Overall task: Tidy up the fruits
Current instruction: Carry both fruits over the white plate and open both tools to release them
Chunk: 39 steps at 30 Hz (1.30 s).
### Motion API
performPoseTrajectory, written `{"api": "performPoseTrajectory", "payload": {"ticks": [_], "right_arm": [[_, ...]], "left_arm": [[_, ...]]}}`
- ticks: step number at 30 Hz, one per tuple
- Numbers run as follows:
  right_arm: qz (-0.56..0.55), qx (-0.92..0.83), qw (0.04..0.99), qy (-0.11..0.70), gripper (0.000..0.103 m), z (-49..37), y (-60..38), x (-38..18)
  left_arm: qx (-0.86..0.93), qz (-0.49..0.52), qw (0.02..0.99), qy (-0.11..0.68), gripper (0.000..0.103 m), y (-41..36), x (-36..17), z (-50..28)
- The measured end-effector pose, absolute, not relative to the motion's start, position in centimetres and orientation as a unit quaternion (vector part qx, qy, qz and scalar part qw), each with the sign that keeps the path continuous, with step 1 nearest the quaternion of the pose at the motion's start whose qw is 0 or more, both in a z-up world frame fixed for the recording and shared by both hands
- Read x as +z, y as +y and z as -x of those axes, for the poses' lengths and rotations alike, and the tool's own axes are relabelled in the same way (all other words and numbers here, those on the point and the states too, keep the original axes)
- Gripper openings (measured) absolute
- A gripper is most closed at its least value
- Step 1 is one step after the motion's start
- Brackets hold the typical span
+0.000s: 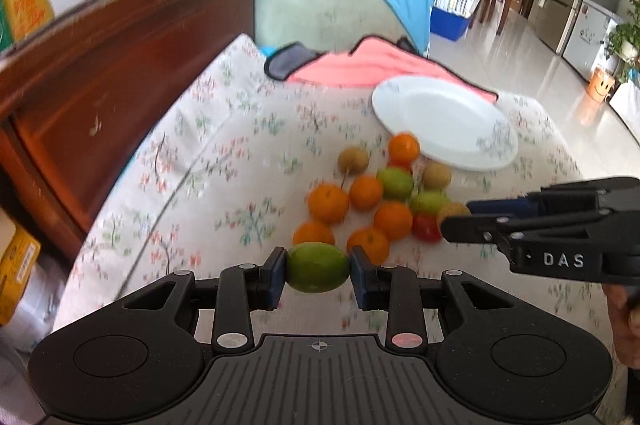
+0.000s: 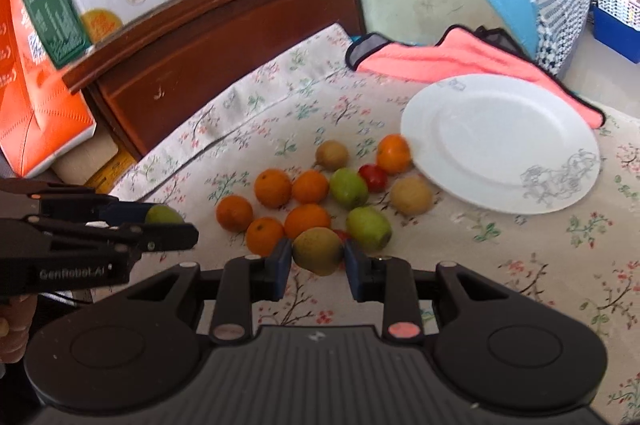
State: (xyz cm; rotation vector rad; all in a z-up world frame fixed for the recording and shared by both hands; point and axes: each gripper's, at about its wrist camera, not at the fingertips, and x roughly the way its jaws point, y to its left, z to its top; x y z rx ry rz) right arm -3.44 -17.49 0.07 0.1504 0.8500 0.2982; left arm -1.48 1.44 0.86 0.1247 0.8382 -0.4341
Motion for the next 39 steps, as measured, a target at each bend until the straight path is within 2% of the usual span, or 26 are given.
{"api": "performPoseTrajectory", "payload": {"ticks": [21,39], "right_arm": [[-0.097,0.064,0.915,0.386,0.029,-0.6,-25.2,1.3],[-0.121,0.014,0.903,0.413,0.029,-3.0,-29.2,-0.9]], "left_arm": [[-0.261,-0.025,0.893,0.367,0.031,-7.7,2.3,-6.0],[-0.283,-0.025,0.873,0.397,0.031,-13.3,-1.0,-9.7]]}}
